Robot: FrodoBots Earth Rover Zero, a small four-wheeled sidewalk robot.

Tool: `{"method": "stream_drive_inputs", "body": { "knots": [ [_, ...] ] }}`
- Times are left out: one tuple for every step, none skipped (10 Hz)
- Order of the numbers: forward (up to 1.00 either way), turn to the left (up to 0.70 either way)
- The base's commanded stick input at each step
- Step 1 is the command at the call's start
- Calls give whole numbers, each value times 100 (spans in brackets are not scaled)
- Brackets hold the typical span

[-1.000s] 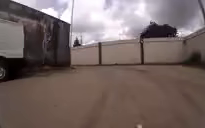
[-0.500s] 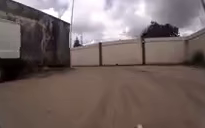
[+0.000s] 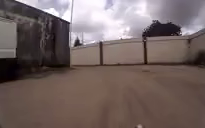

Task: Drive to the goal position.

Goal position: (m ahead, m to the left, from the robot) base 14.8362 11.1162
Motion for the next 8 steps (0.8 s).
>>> {"method": "stream_drive_inputs", "body": {
  "knots": [
    [50, 0],
    [50, 0],
    [50, 0],
    [50, 0],
    [50, 0],
    [50, 0],
    [50, 0],
    [50, 0]
  ]
}}
